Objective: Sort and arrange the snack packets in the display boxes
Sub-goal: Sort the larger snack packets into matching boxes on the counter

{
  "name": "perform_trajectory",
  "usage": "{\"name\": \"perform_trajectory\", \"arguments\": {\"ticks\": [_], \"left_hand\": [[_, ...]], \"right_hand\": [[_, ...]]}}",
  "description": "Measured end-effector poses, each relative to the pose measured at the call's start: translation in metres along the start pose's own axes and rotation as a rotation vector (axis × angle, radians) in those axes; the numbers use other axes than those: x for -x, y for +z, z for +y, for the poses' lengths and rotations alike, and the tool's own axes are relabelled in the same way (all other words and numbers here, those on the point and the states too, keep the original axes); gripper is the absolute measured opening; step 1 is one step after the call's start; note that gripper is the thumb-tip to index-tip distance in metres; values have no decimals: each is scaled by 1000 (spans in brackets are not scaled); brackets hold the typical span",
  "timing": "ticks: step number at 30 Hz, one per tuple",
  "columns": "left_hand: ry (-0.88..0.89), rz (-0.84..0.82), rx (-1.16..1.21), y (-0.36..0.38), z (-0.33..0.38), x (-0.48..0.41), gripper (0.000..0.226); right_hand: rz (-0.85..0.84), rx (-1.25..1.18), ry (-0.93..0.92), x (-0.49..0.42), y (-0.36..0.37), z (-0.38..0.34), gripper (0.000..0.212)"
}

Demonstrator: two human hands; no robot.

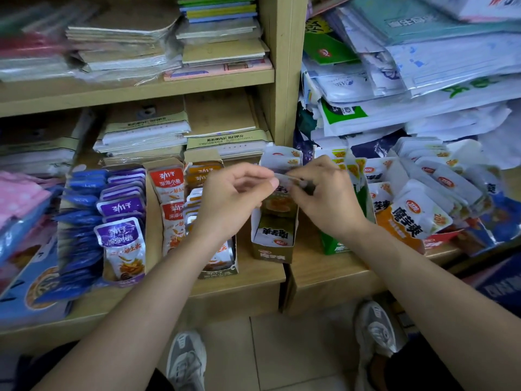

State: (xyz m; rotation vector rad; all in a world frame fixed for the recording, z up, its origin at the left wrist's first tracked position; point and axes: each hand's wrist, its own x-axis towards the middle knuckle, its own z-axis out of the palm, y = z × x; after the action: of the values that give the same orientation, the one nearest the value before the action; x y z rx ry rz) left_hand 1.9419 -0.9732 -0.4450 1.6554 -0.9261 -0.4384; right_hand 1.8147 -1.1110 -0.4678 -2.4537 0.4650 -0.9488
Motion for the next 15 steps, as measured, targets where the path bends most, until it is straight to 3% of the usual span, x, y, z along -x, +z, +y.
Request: {"name": "perform_trajectory", "arguments": {"ticks": [2,7,9,15], "left_hand": [[154,-91,-270,-12,-5,2,12],[395,-421,-931,-18,-27,23,39],[473,-462,-1032,-13,-35,30,37],[558,-370,-1091,-8,-40,33,9]], "right_hand": [[33,-6,53,-3,-5,6,15],[113,-90,116,-8,-4,11,15],[76,-66,116,-8,0,11,18],[59,-51,88,-4,0,8,17]]}}
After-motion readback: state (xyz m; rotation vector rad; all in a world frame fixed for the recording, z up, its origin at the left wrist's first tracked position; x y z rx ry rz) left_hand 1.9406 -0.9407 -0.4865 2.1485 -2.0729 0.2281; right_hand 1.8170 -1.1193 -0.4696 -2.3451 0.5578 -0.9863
